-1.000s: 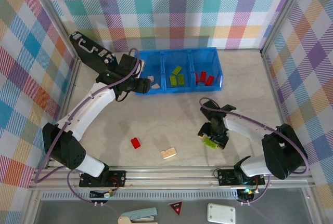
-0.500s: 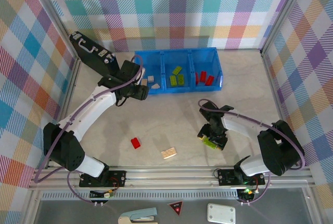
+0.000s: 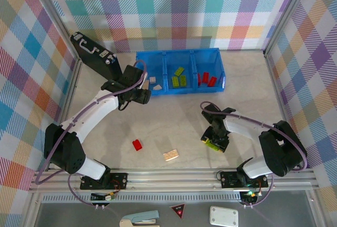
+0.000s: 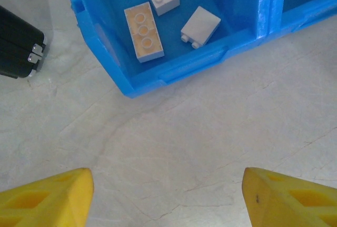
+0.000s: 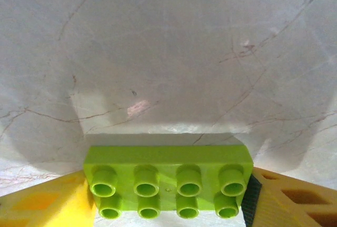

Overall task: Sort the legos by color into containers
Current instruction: Pick up the lego from the bottom-right of the table.

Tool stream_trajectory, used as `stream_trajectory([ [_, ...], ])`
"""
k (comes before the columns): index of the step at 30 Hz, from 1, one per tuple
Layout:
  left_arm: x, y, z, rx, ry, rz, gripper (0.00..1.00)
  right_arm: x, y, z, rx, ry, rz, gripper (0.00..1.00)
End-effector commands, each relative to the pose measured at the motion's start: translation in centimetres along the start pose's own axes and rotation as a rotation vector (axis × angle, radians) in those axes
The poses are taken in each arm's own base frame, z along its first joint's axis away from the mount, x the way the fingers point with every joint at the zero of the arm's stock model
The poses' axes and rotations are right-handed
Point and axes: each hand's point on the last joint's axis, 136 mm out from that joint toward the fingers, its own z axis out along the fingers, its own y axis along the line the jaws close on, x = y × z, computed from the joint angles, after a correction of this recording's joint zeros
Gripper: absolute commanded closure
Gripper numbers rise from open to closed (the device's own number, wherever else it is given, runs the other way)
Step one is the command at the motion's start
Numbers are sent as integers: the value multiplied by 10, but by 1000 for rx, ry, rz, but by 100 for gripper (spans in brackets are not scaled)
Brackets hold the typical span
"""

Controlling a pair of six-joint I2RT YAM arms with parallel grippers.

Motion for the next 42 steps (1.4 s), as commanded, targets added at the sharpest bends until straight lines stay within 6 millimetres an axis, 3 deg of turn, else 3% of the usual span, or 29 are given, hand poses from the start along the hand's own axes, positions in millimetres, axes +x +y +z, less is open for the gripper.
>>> stream_trajectory([
  [1,-2,2,-5,9,-26,-1,26,4,-8,0,15,3,14,32],
  [10,0,9,-1,-13,-17,-6,26,-4,1,-11,2,-33,-57,33],
  [19,-2,15,-2,-2,-27,-38,26,-14,30,-22,6,-24,-407,33],
  [26,-2,20,-1,-1,-27,-56,26,-32,43,-31,66,-72,-545,33],
  [34,-2,25,-1,-5,-25,-69,26,-50,81,-48,40,-121,-614,33],
  [42,-3,29,-2,-1,-34,-91,26,-73,133,-72,-25,-195,-661,33],
])
